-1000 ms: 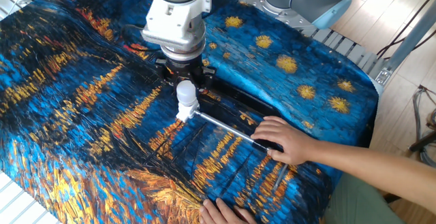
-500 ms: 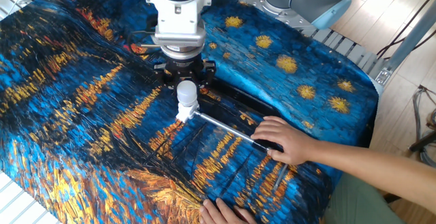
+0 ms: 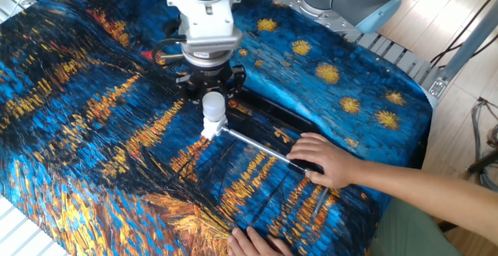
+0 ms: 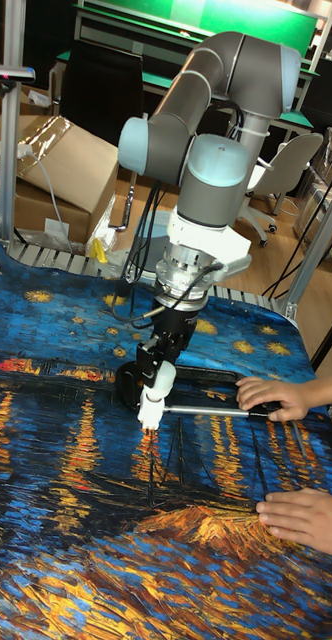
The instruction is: Take out the light bulb by rotating it
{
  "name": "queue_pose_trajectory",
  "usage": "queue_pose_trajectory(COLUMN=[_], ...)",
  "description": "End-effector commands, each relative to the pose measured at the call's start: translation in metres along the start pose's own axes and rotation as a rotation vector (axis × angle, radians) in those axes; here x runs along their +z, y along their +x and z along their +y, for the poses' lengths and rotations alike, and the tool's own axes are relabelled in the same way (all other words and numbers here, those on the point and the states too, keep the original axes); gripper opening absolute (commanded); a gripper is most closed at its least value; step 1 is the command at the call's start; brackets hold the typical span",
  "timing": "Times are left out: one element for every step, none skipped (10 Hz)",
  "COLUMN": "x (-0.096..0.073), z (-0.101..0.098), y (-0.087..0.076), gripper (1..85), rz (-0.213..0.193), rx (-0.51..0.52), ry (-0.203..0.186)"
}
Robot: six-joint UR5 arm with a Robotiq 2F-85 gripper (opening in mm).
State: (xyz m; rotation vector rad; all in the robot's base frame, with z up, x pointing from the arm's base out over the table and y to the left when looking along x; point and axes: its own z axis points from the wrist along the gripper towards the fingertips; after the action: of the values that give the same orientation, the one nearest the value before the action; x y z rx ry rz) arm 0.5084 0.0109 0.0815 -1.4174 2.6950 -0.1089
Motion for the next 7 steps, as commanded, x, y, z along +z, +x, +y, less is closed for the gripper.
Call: queue_pose_trajectory(x=[-0.0004, -0.0003, -0.0003, -0.0002, 0.0000, 0.0001, 0.0005], z=[-0.0017, -0.0020, -0.0038, -0.0056, -0.0057, -0.0061, -0.0060], y=[-0.0081, -0.0083, -0.0067, -0.0076, -0.0076, -0.0070, -0.0071], gripper=[28.7, 28.7, 29.0, 29.0, 29.0, 29.0, 29.0], rz=[-0.030, -0.031, -0.027, -0.034, -0.036, -0.033, -0.032], rx=[-0.091, -0.108, -0.126, -0.138, -0.147, -0.155, -0.158], ry=[0.008, 0.009, 0.015, 0.022, 0.023, 0.024, 0.025])
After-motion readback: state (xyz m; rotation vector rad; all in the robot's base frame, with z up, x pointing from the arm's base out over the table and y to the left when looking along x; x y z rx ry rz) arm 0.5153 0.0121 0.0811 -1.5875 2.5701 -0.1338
